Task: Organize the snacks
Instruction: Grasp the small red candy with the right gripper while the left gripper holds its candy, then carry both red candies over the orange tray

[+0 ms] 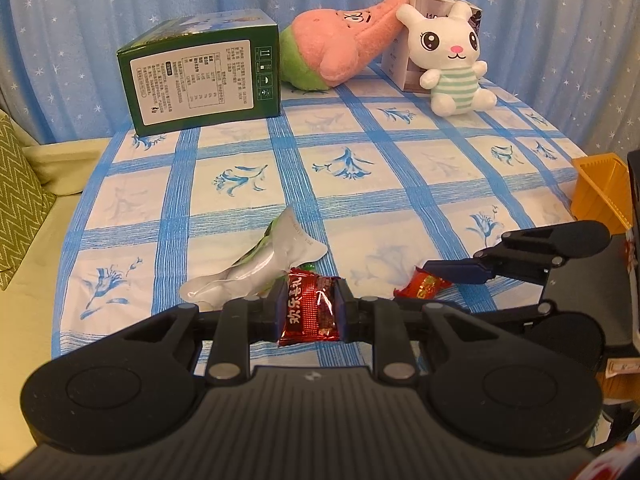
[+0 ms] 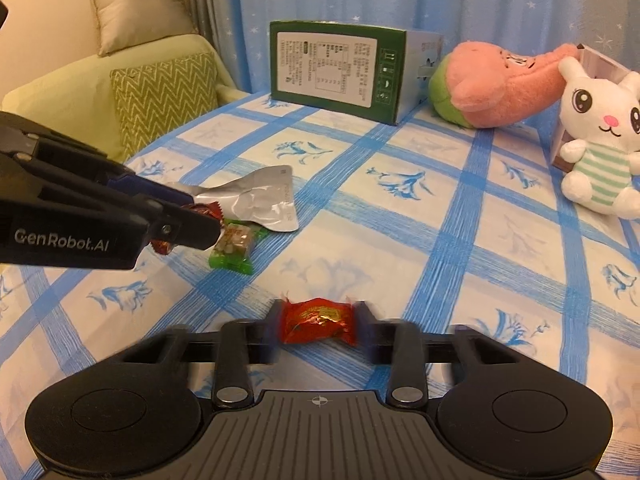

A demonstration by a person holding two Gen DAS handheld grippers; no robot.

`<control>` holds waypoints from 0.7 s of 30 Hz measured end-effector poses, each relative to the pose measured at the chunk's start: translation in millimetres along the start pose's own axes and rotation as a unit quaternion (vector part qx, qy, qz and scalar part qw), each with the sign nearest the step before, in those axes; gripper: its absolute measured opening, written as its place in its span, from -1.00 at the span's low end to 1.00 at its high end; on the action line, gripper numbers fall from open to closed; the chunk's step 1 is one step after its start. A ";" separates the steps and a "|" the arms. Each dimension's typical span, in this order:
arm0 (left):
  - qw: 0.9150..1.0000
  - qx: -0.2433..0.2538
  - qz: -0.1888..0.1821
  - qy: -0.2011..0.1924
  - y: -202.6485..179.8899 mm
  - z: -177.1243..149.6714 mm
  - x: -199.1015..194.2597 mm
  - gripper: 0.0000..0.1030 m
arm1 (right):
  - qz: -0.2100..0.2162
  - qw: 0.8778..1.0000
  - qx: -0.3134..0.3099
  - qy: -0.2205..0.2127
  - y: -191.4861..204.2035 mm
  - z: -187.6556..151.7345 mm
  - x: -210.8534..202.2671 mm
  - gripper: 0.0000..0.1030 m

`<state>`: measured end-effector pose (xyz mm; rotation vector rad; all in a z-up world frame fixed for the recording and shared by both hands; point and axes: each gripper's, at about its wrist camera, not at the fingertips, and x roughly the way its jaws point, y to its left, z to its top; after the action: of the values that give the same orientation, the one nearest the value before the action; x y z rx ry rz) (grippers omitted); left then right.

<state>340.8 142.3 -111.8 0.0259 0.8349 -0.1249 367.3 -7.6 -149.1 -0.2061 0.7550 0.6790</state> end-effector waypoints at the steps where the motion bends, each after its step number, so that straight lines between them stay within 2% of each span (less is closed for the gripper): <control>1: 1.000 0.000 0.000 0.000 -0.2 0.0 0.0 -0.58 | 0.000 1.000 0.002 0.001 -0.9 0.2 -0.3 -0.32; 10: 1.000 -0.010 -0.008 -0.004 -4.2 1.3 -5.0 -0.58 | -0.019 1.000 0.009 -0.016 -7.4 1.2 -17.7 -0.36; 21: 0.998 0.000 -0.044 -0.033 -38.5 9.6 -30.8 -0.58 | -0.052 0.997 0.044 -0.032 -23.6 -5.2 -64.1 -0.36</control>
<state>322.8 106.5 -81.6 -0.0143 0.7697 -0.2070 345.5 -59.4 -110.1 -0.1417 0.7072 0.5497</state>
